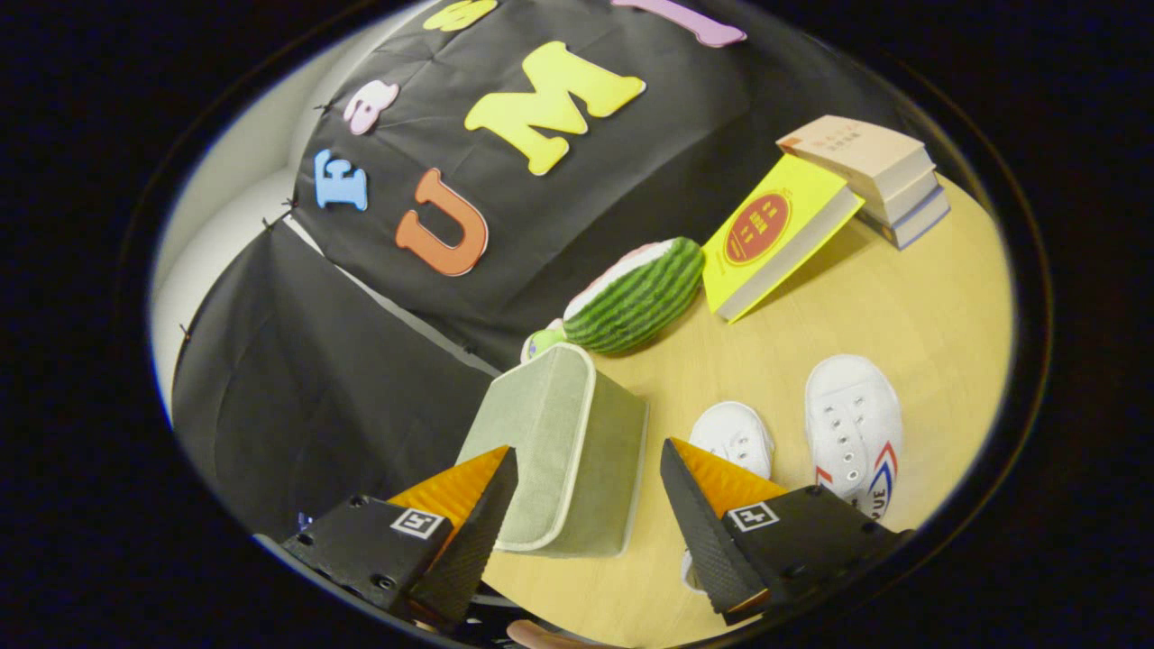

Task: Open the storage box then place both shoes into the box .Put the left shoe in first, then the right shoe, with the right side of both shoes facing outward in a uniform manner.

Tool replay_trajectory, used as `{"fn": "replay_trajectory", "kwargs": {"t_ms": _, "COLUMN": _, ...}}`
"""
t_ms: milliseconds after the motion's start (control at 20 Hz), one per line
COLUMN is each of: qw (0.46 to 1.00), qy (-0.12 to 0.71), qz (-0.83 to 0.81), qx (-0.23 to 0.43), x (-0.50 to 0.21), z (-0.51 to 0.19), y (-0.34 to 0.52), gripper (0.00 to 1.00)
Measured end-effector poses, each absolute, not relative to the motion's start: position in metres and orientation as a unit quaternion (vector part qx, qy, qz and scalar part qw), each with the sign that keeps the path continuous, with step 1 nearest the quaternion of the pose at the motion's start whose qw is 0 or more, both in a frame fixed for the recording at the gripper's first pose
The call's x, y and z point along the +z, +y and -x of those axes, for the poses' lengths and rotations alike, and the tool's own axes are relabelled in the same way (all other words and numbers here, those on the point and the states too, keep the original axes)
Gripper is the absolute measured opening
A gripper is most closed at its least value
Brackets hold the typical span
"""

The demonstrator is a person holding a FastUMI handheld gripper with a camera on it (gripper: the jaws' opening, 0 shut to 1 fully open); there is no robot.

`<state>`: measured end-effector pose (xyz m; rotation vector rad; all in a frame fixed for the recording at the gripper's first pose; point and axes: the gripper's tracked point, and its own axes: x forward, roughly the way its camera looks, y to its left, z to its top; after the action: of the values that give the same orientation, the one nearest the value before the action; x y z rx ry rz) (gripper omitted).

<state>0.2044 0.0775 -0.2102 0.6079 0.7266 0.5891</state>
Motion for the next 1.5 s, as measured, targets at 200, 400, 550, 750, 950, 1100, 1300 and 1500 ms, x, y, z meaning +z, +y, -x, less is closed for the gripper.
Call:
{"fn": "replay_trajectory", "kwargs": {"t_ms": 200, "qw": 0.776, "qy": 0.388, "qz": -0.357, "qx": 0.346, "x": -0.224, "z": -0.21, "y": 0.116, "gripper": 0.95}}
{"fn": "replay_trajectory", "kwargs": {"t_ms": 400, "qw": 0.74, "qy": 0.407, "qz": -0.405, "qx": 0.351, "x": -0.248, "z": -0.231, "y": 0.137, "gripper": 0.95}}
{"fn": "replay_trajectory", "kwargs": {"t_ms": 550, "qw": 0.719, "qy": 0.416, "qz": -0.415, "qx": 0.372, "x": -0.253, "z": -0.241, "y": 0.147, "gripper": 0.95}}
{"fn": "replay_trajectory", "kwargs": {"t_ms": 750, "qw": 0.689, "qy": 0.417, "qz": -0.439, "qx": 0.398, "x": -0.252, "z": -0.244, "y": 0.165, "gripper": 0.92}}
{"fn": "replay_trajectory", "kwargs": {"t_ms": 950, "qw": 0.671, "qy": 0.436, "qz": -0.431, "qx": 0.417, "x": -0.261, "z": -0.237, "y": 0.176, "gripper": 0.75}}
{"fn": "replay_trajectory", "kwargs": {"t_ms": 1100, "qw": 0.687, "qy": 0.427, "qz": -0.423, "qx": 0.408, "x": -0.26, "z": -0.241, "y": 0.167, "gripper": 0.51}}
{"fn": "replay_trajectory", "kwargs": {"t_ms": 1300, "qw": 0.699, "qy": 0.406, "qz": -0.422, "qx": 0.409, "x": -0.243, "z": -0.245, "y": 0.159, "gripper": 0.16}}
{"fn": "replay_trajectory", "kwargs": {"t_ms": 1500, "qw": 0.715, "qy": 0.395, "qz": -0.41, "qx": 0.406, "x": -0.222, "z": -0.239, "y": 0.165, "gripper": 0.05}}
